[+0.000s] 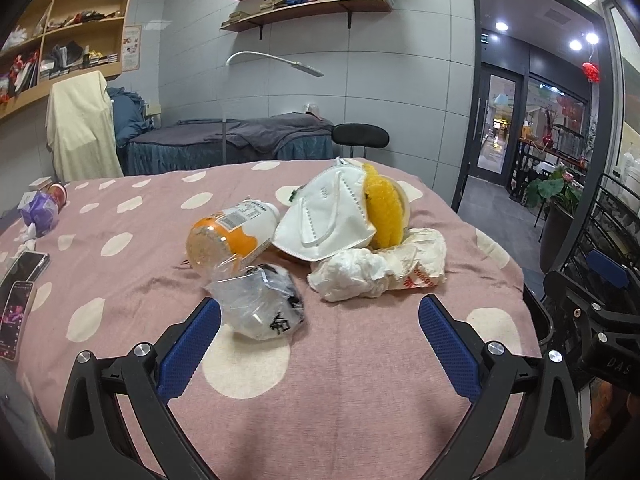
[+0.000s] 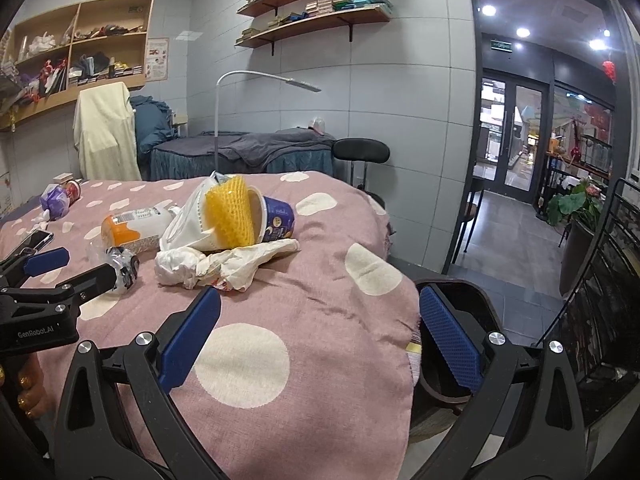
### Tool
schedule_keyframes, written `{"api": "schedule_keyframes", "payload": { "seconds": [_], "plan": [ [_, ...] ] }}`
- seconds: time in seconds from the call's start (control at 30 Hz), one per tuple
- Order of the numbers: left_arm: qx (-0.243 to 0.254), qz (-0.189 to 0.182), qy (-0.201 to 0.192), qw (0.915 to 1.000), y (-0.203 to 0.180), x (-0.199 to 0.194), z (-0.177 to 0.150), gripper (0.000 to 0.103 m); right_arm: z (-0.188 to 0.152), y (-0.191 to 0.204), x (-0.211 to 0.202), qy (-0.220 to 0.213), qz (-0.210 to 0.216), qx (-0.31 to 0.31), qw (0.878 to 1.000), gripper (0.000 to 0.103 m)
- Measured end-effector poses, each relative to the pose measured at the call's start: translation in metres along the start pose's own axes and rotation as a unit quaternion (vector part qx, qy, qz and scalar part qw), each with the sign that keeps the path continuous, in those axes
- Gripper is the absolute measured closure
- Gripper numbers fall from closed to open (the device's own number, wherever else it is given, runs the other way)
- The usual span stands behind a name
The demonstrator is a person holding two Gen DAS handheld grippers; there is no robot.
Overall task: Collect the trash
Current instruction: 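Grasp the clear plastic bag with the left tool while the right tool grasps the white tissue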
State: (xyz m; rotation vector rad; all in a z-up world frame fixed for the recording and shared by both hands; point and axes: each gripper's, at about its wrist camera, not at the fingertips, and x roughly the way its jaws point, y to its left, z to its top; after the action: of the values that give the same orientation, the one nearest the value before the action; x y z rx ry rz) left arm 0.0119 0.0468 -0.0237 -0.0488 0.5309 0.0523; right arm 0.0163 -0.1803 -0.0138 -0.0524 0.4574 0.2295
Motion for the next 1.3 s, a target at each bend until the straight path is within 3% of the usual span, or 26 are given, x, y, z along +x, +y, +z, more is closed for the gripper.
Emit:
{"api": "schedule_keyframes", "payload": {
  "seconds": [0.2, 0.4, 0.53, 0.63, 0.7, 0.77, 0.87, 1.0, 1.2, 1.3],
  "plan": [
    [-0.022, 0.016, 0.028, 0.9992, 0.036, 0.014, 0.007, 0.006, 0.011, 0.019, 0.024, 0.042, 0.072, -0.032, 0.996, 0.005],
    [-0.033, -0.008, 0.071, 0.9969, 0.055, 0.042, 0.019, 0.006, 0.024, 0.04, 0.041, 0.072, 0.134, -0.064, 0.986, 0.005],
    [-0.036, -0.024, 0.113, 0.9926, 0.055, 0.063, 0.022, 0.007, 0.028, 0.05, 0.052, 0.087, 0.151, -0.078, 0.982, 0.005],
    [-0.042, -0.038, 0.131, 0.9897, 0.054, 0.071, 0.022, 0.017, 0.03, 0.054, 0.059, 0.097, 0.159, -0.084, 0.979, 0.005],
    [-0.051, -0.05, 0.145, 0.9868, 0.055, 0.076, 0.021, 0.034, 0.031, 0.056, 0.064, 0.102, 0.164, -0.087, 0.977, 0.005],
    [-0.061, -0.054, 0.156, 0.9844, 0.057, 0.079, 0.019, 0.044, 0.032, 0.058, 0.069, 0.109, 0.17, -0.09, 0.975, 0.005],
    [-0.068, -0.053, 0.149, 0.9851, 0.06, 0.074, 0.016, 0.05, 0.034, 0.066, 0.076, 0.118, 0.186, -0.1, 0.97, 0.01],
    [-0.063, -0.05, 0.135, 0.9875, 0.06, 0.063, 0.014, 0.052, 0.035, 0.085, 0.093, 0.137, 0.203, -0.134, 0.96, 0.025],
    [-0.08, -0.046, 0.124, 0.988, 0.07, 0.05, 0.013, 0.052, 0.042, 0.114, 0.124, 0.182, 0.219, -0.158, 0.945, 0.031],
    [-0.086, -0.045, 0.124, 0.9876, 0.074, 0.046, 0.012, 0.052, 0.046, 0.127, 0.135, 0.197, 0.218, -0.17, 0.941, 0.038]
  ]
}}
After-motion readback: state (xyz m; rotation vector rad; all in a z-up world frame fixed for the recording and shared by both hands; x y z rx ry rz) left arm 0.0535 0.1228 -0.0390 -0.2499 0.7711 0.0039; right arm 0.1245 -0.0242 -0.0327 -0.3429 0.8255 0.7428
